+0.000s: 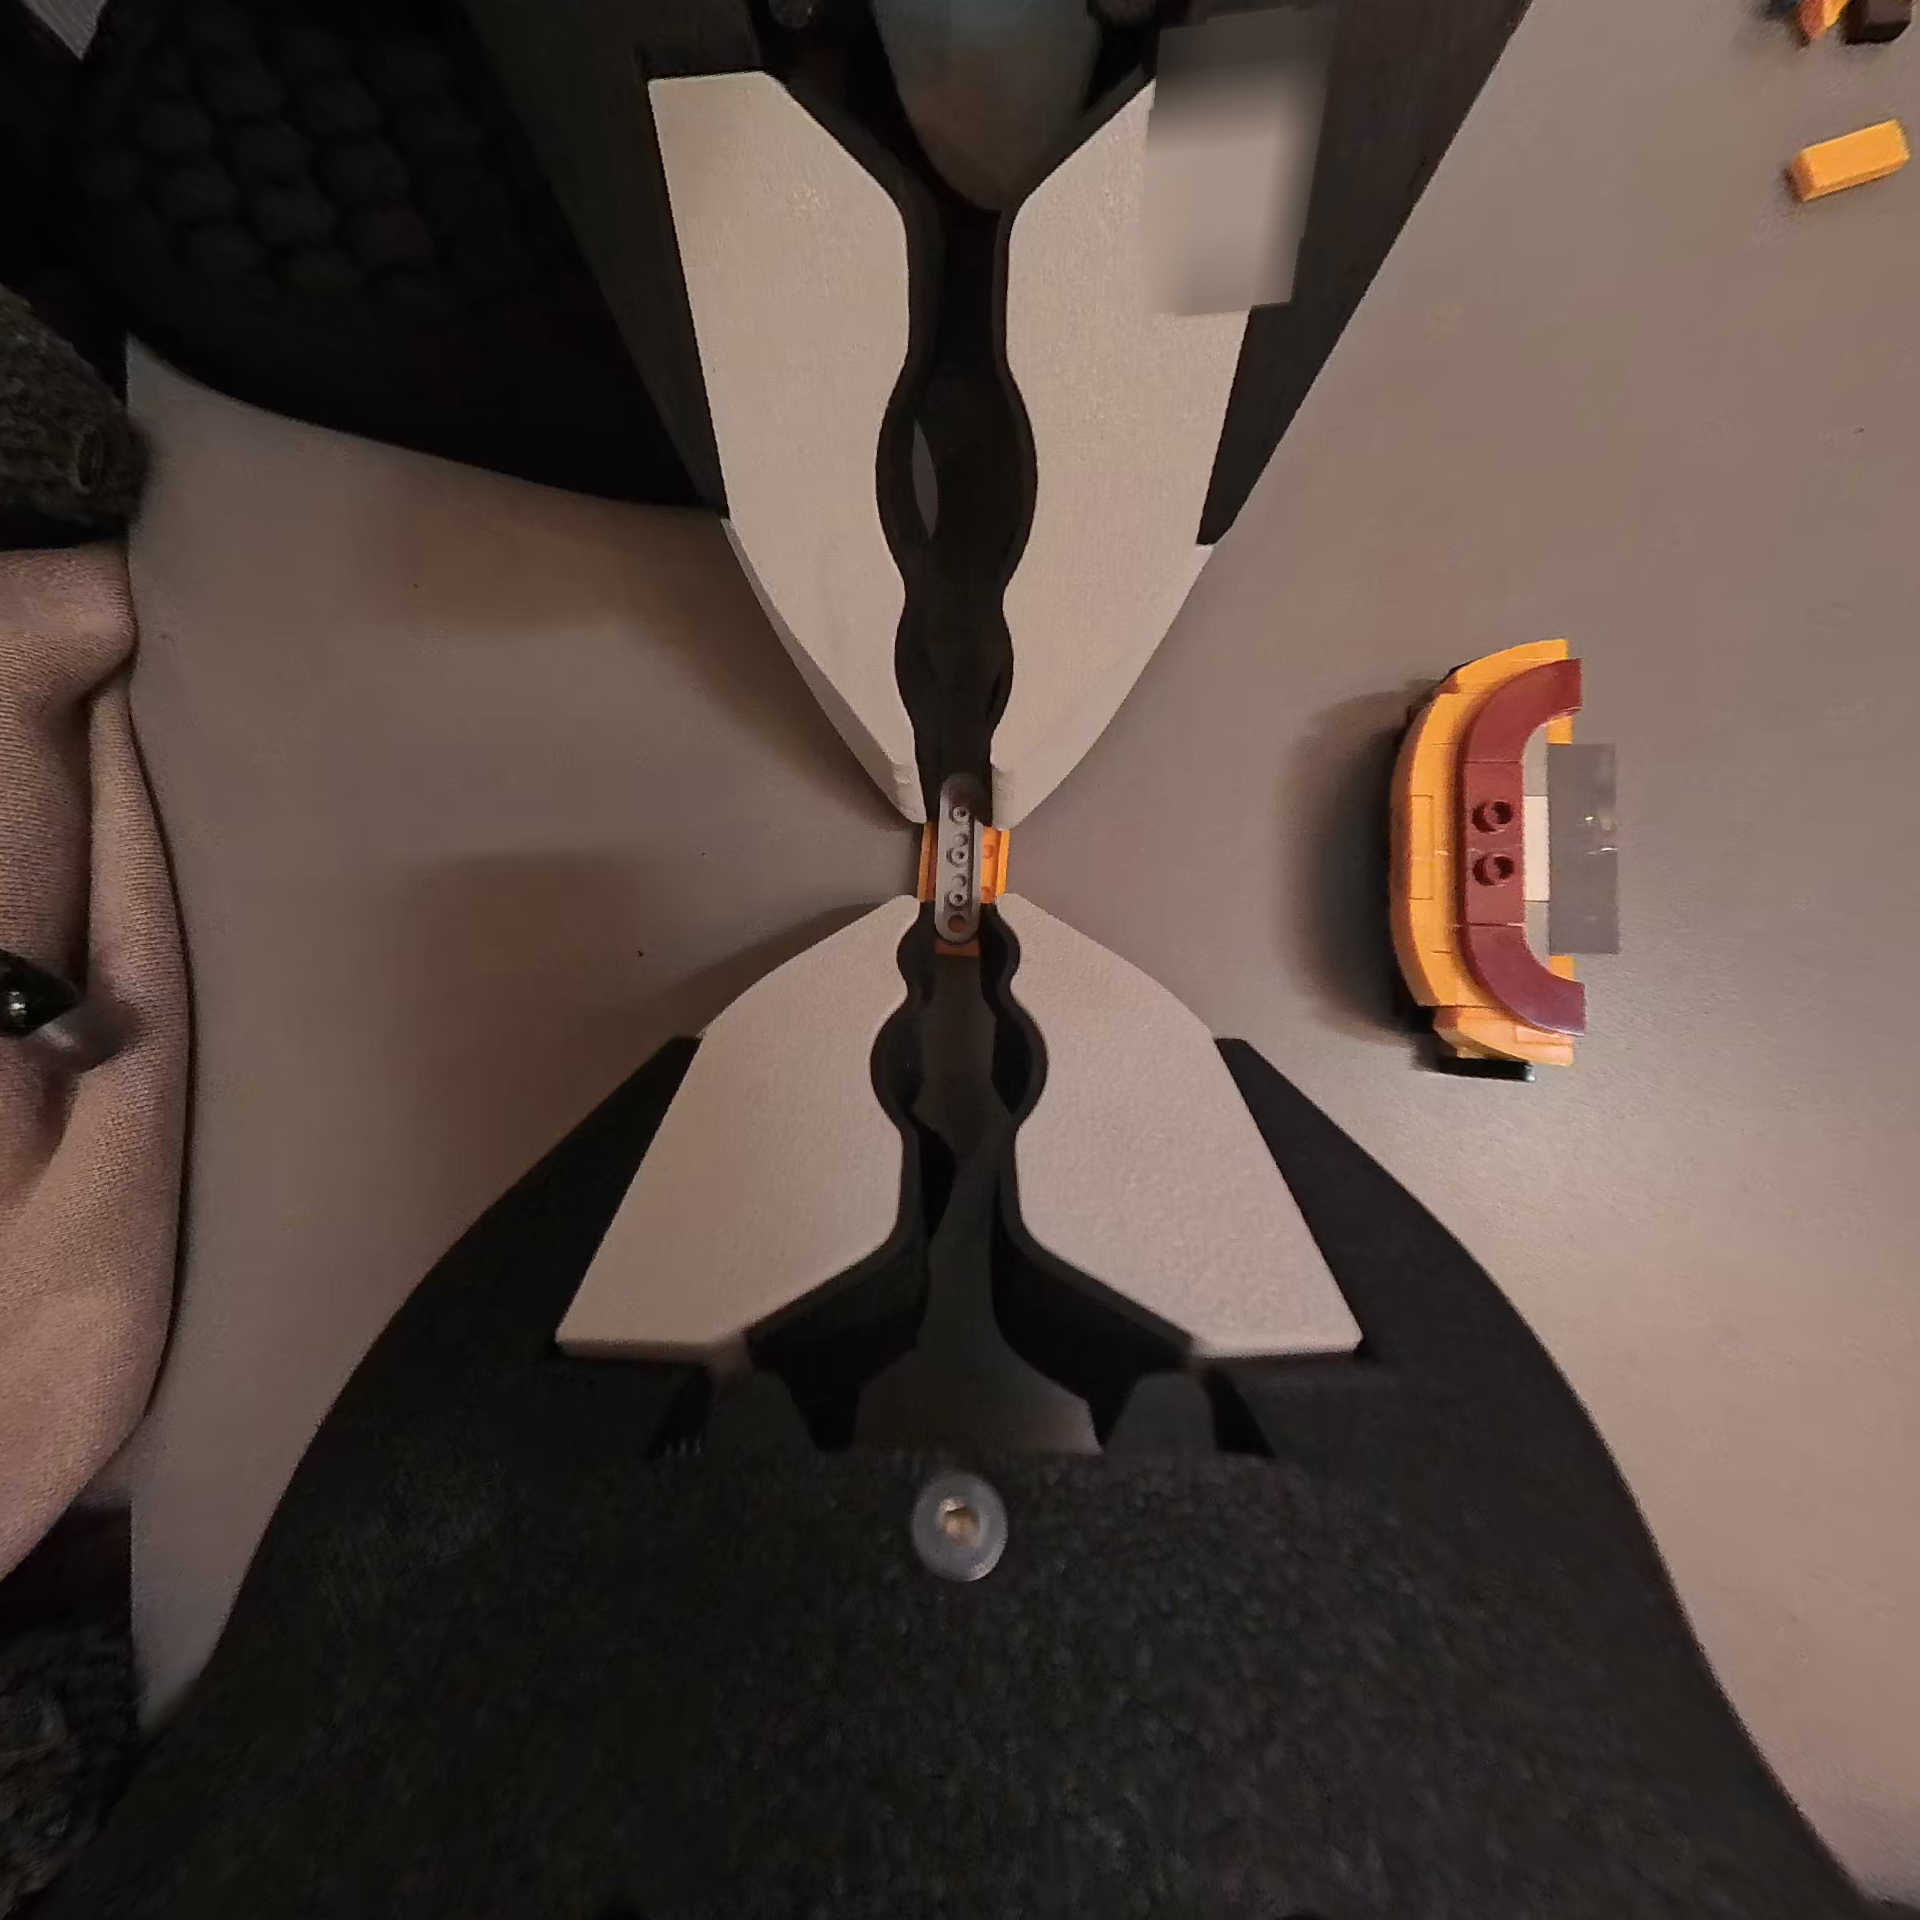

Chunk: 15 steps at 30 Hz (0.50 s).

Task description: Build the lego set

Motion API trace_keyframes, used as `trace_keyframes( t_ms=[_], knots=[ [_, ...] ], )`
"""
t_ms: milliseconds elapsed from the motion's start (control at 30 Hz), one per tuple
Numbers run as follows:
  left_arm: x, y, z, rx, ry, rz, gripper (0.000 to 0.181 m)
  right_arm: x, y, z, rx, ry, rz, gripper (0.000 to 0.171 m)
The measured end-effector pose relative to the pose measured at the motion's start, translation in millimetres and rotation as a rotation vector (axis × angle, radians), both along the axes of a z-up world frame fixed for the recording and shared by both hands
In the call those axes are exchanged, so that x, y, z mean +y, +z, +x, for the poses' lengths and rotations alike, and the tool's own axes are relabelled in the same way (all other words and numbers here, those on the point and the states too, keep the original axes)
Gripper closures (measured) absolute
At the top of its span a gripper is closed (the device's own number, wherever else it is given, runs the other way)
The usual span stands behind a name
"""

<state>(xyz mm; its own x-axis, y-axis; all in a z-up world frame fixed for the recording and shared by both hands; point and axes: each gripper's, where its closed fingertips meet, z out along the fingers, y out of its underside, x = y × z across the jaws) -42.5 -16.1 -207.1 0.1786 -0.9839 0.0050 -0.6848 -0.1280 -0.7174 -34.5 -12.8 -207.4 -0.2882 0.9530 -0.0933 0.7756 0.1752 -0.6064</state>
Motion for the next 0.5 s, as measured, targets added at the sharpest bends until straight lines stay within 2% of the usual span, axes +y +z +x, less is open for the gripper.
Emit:
trace_keyframes(
  t_ms=[500],
  knots=[
    [2.0,-0.5,0.7,0.008,0.008,0.018,0.173,-1.9,-0.8,4.0,-0.011,0.034,0.022,0.161]
  ],
)
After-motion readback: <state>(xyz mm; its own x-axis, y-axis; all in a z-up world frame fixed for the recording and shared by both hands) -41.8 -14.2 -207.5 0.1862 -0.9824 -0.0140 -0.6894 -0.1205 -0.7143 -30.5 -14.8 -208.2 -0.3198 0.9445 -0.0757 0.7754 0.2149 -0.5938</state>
